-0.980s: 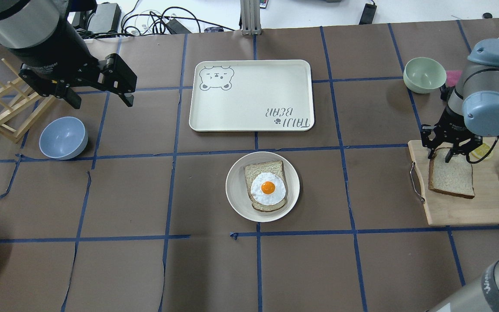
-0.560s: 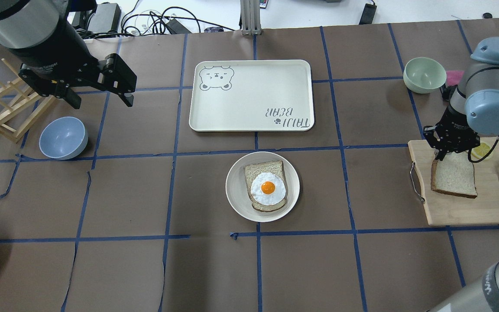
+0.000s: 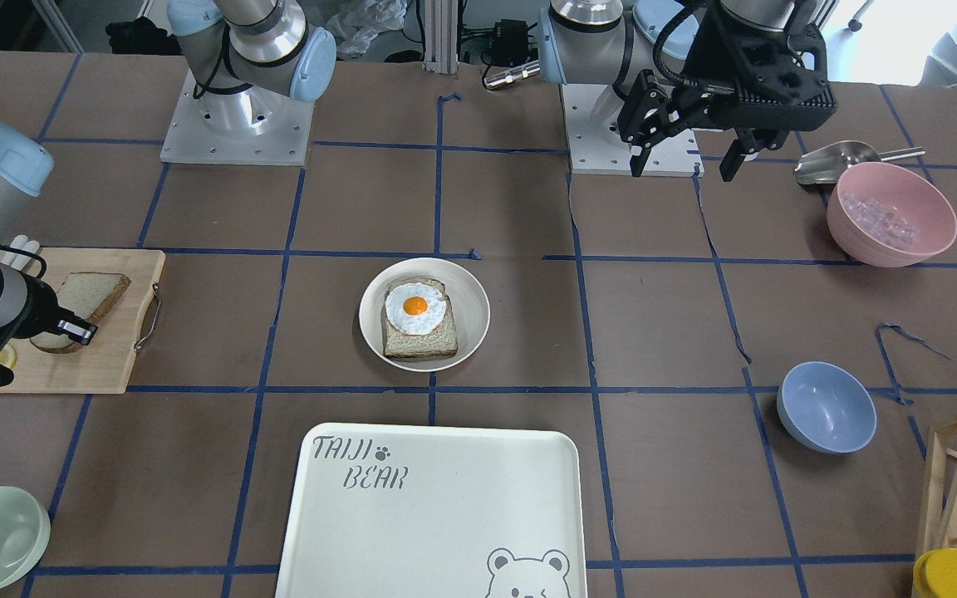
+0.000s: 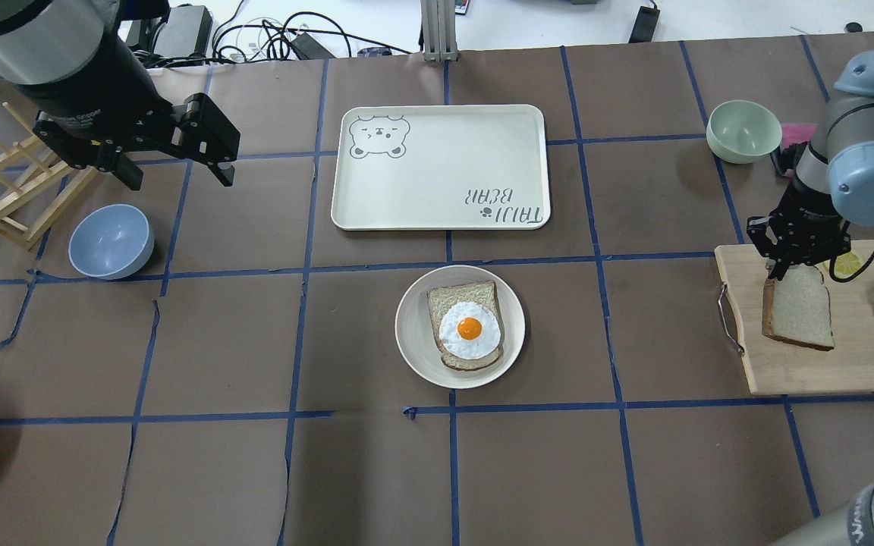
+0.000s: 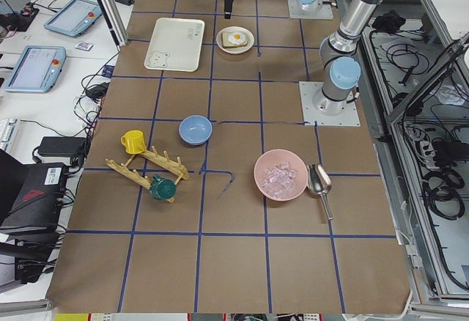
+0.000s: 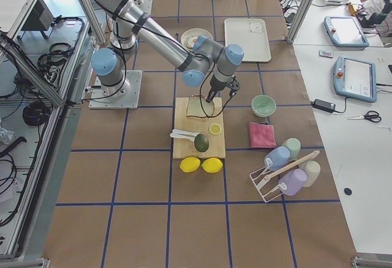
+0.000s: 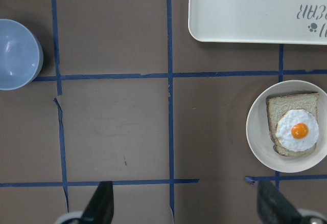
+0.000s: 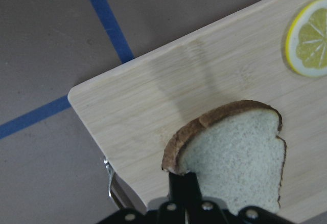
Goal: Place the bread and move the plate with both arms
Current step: 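Close the right gripper on the bread slice's edge and lift it, then carry the bread slice with the right gripper over the egg toast plate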
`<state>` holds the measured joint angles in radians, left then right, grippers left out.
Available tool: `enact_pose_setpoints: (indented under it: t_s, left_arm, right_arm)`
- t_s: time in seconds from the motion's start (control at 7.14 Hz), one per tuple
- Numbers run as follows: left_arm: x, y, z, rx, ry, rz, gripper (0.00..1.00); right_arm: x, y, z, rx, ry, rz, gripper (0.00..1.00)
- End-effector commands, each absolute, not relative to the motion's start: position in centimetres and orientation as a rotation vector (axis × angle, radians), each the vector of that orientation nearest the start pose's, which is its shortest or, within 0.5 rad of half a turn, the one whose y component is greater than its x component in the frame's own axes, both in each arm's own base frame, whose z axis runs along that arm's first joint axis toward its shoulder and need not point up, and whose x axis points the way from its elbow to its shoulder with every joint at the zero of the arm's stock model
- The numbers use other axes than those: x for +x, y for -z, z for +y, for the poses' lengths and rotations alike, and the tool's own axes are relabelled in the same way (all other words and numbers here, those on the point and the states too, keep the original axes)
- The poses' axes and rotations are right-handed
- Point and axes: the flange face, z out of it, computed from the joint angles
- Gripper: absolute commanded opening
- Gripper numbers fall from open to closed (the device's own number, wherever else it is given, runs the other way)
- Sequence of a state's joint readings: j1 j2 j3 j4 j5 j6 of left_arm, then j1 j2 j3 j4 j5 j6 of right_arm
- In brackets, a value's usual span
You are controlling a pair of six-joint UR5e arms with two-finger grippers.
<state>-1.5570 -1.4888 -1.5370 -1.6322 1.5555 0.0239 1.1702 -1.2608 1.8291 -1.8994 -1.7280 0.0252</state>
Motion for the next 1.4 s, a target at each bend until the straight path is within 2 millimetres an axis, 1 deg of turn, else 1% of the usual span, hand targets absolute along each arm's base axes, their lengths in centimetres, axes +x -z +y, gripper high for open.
enact_pose_setpoints:
  t_s: [0.0,0.14,0.28,0.42,0.56,0.7,0.84,0.98,1.12,1.26]
  left_arm:
    - [-12.8,-53.8,-46.1,0.015,0.088,3.155,1.00]
    - [-12.8,-53.8,-46.1,0.015,0.088,3.155,1.00]
    - [-12.8,-53.8,-46.1,0.017,0.085,3.153,1.00]
    - [-12.8,-53.8,-46.1,0.013,0.085,3.153,1.00]
    - [-12.8,-53.8,-46.1,0.015,0.087,3.153,1.00]
    - [-12.8,-53.8,-46.1,0.018,0.088,3.155,1.00]
    - [-12.8,-53.8,-46.1,0.015,0.085,3.155,1.00]
    - [-12.8,-53.8,-46.1,0.015,0.085,3.153,1.00]
    - [-12.8,-53.8,-46.1,0.015,0.088,3.155,1.00]
    - [-12.8,-53.8,-46.1,0.015,0.085,3.153,1.00]
  right_arm:
    - [-6.6,-28.7,-53.5,0.611,-0.437,3.169,0.00]
    - [-4.6,-31.5,-53.7,0.604,-0.446,3.178,0.00]
    - [-1.3,-33.3,-54.5,0.552,-0.451,3.192,0.00]
    - [3.5,-34.7,-55.1,0.543,-0.390,3.225,0.00]
    - [10.2,-35.2,-54.6,0.574,-0.349,3.250,0.00]
    - [15.8,-34.8,-53.6,0.551,-0.341,3.230,0.00]
    - [19.5,-34.8,-52.8,0.632,-0.339,3.150,0.00]
    - [22.2,-33.4,-52.6,0.724,-0.386,3.105,0.00]
    - [25.7,-32.4,-52.1,0.730,-0.388,3.094,0.00]
    - [29.3,-31.5,-51.5,0.825,-0.357,3.052,0.00]
